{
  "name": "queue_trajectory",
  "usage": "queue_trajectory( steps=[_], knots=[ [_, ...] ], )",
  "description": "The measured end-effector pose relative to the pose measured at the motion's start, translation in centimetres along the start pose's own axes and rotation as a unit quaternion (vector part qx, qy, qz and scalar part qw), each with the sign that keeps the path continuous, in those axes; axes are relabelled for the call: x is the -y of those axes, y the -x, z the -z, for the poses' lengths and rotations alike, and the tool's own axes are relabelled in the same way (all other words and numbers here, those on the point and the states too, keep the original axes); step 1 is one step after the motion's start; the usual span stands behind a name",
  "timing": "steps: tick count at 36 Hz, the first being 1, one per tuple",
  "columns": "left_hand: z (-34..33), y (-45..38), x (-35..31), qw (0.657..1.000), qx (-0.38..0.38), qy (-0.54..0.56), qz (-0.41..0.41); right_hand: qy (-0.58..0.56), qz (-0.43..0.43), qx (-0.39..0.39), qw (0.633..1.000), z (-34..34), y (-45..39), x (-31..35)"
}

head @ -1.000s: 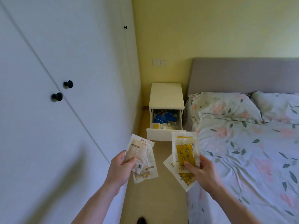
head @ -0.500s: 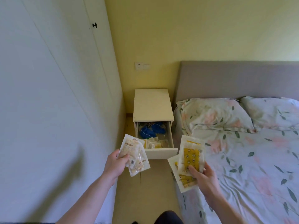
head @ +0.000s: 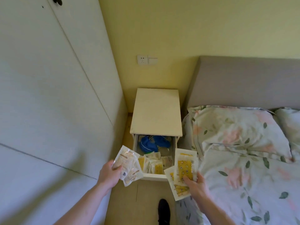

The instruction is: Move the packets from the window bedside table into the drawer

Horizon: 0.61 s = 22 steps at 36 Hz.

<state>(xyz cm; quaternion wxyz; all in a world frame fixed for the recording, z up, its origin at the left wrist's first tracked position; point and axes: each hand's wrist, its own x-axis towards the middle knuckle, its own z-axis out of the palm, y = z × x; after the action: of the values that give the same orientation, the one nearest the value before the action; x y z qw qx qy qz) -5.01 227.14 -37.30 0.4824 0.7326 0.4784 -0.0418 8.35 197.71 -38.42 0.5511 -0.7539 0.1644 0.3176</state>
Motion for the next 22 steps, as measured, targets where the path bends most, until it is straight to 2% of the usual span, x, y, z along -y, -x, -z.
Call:
queue_trajectory(
  steps=[5, 12, 22],
  knots=[
    [-4.1, -9.2, 0.4, 0.999, 0.001, -0.040, 0.029, 0.051, -0.025, -0.008, 0.998, -3.9, -10.3, 0.6],
    [-12.5, -22.4, 4.1, 0.995, 0.027, -0.093, 0.016, 0.081, -0.070, -0.013, 0.994, -10.3, -25.3, -4.6],
    [-19.6, -31.6, 11.3, 0.978, 0.070, -0.195, 0.020, 0.119, -0.149, 0.023, 0.981, -16.8, -35.4, -13.1]
  ],
)
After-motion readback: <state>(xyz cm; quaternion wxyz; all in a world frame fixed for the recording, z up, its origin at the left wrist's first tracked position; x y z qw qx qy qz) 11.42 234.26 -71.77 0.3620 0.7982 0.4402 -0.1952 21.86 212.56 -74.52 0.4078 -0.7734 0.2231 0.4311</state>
